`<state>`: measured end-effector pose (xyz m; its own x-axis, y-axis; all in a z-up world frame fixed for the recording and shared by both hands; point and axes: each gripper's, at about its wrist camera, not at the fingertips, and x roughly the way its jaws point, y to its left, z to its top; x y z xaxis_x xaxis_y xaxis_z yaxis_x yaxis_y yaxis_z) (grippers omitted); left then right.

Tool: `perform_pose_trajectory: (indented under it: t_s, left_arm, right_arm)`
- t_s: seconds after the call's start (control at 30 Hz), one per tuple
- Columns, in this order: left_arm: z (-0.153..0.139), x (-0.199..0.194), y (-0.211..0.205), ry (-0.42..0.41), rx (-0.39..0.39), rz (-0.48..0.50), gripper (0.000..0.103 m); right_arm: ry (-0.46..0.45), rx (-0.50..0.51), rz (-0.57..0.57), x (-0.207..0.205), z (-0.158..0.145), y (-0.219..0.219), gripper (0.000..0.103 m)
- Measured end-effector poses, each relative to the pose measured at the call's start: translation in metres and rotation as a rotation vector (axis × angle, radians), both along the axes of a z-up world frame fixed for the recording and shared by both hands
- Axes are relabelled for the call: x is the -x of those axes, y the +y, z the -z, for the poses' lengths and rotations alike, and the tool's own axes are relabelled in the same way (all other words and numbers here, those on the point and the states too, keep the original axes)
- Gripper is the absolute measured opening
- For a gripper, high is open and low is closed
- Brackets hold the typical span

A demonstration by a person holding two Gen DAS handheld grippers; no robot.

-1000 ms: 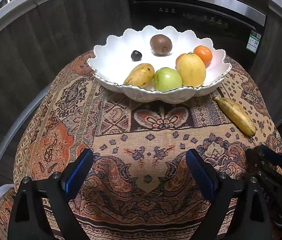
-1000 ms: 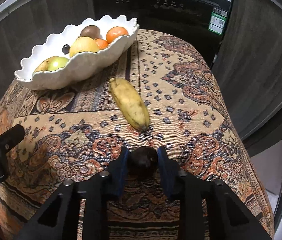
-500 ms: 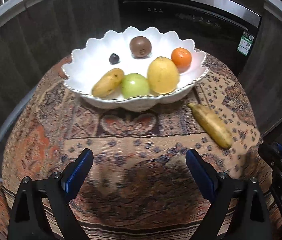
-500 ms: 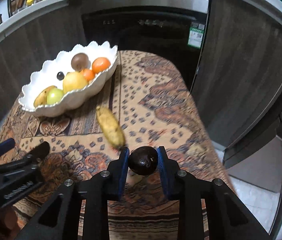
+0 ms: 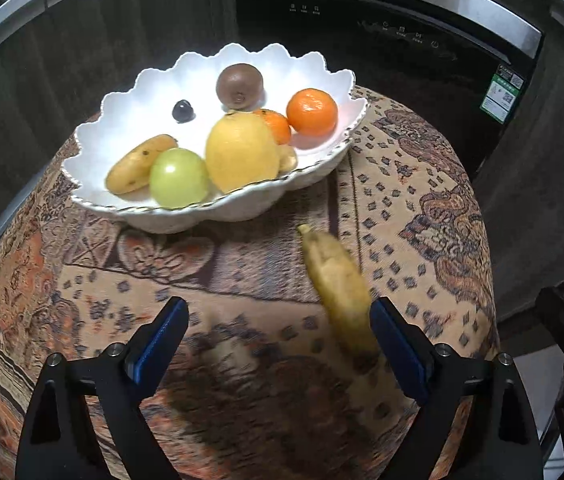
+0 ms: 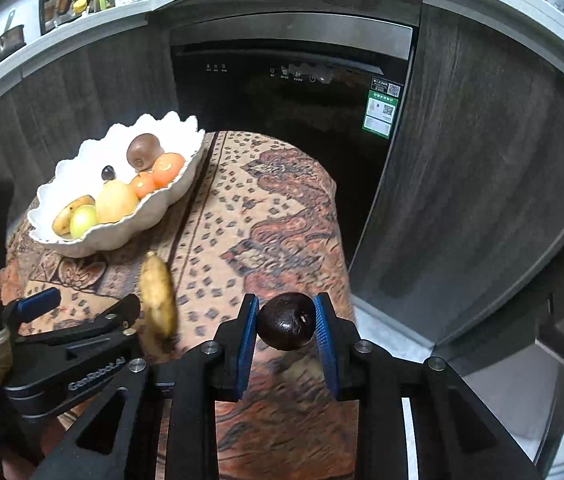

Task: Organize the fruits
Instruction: 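Carry the plum with the right tool while the left tool closes on the banana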

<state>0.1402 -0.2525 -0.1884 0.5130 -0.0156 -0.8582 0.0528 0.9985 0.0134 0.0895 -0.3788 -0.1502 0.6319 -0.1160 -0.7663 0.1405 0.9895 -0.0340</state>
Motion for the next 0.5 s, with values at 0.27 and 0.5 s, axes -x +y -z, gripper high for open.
perform_pose_trajectory:
  t_s: [0.27, 0.5]
  left_arm:
    - [0.013, -0.014, -0.022, 0.009, -0.028, -0.056, 0.084]
    - [0.021, -0.018, -0.030, 0.002, -0.034, -0.072, 0.067]
  right_arm:
    - [0.006, -0.024, -0.023, -0.011, 0.012, -0.023, 0.030]
    - [0.004, -0.055, -0.014, -0.015, 0.022, -0.035, 0.030]
